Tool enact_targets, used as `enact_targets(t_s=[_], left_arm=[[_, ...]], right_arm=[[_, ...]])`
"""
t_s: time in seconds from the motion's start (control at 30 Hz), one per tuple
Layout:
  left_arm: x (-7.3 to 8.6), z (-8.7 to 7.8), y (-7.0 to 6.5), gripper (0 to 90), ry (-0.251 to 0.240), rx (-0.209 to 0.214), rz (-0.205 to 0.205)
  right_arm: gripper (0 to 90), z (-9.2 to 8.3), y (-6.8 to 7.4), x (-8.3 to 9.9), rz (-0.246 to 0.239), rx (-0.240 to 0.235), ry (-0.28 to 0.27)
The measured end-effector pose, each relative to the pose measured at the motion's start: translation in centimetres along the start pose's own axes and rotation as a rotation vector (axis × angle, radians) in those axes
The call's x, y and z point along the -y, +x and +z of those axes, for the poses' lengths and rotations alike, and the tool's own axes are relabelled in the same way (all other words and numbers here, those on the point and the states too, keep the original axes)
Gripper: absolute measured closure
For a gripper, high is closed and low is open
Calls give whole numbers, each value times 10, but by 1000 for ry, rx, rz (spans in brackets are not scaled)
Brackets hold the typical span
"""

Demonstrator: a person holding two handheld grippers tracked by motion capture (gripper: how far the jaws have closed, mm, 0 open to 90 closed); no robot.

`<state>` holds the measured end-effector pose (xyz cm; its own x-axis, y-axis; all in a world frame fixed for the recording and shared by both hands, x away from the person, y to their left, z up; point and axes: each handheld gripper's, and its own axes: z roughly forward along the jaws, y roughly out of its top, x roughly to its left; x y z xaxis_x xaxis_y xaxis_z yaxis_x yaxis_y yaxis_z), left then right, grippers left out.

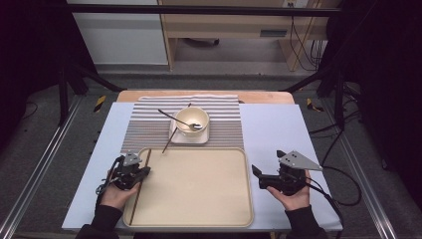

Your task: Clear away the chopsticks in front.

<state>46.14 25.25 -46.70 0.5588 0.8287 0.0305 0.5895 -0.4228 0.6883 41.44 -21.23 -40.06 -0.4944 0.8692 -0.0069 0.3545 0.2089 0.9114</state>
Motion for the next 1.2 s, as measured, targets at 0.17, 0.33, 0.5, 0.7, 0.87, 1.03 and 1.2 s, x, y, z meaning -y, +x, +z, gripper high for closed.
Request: enact_targets(t_s=[0.17, 0.33, 0.5, 0.7, 0.87, 1.03, 1.2], left_arm=[[0, 0, -1, 896, -11, 4, -8], [-2, -3, -1, 896, -30, 7, -8], [-8, -13, -2, 867, -89, 12, -20], [-15, -23, -3, 722, -142, -7, -36], [-21, -28, -3, 554, -164, -25, -52], [-28, -35, -1, 436, -197, -26, -53], [-36, -44, 2, 387, -240, -40, -58]], right_arm=[[46, 0, 0, 0, -5, 2, 2], [46, -1, 0, 0, 0, 3, -5], [46, -2, -1, -1, 1, 4, -12], [46, -3, -1, -1, 4, 8, -17], [47, -4, -2, -2, 9, 8, -21], [47, -3, -2, -2, 12, 7, -21], [47, -2, -1, -2, 11, 6, -20]])
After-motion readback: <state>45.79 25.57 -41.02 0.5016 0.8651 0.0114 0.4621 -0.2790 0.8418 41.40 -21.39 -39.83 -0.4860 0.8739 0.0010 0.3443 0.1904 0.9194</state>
